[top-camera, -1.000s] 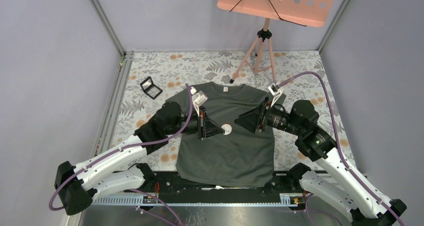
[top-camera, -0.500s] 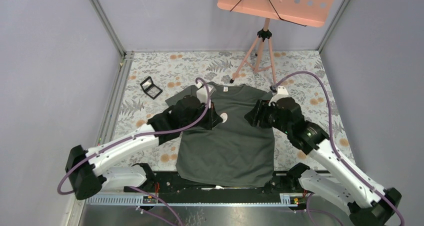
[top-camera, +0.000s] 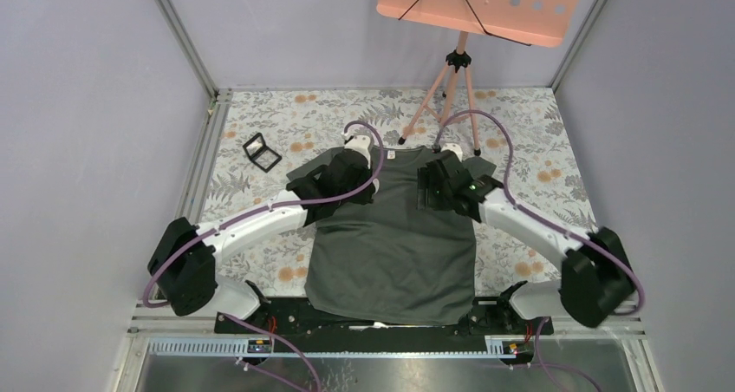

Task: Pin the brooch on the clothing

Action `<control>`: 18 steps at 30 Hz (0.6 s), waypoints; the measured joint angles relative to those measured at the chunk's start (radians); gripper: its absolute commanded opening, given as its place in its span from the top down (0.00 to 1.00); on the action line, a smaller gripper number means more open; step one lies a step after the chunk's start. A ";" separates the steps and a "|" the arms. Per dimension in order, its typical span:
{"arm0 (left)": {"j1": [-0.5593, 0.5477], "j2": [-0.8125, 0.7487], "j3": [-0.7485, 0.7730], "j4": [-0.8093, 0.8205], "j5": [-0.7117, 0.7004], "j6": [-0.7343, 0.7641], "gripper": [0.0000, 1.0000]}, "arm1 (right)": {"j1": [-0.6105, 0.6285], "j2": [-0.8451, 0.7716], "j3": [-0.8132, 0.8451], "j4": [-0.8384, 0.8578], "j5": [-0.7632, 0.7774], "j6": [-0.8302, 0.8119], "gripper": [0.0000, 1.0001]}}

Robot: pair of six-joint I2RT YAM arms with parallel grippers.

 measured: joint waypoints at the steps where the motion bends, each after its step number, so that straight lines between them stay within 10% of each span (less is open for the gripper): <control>1: 0.006 0.009 0.003 0.002 0.000 -0.002 1.00 | -0.001 0.042 0.019 0.003 0.010 -0.005 0.31; 18: 0.090 -0.029 -0.143 0.139 0.062 -0.060 1.00 | -0.143 0.517 0.234 0.036 0.013 -0.052 0.37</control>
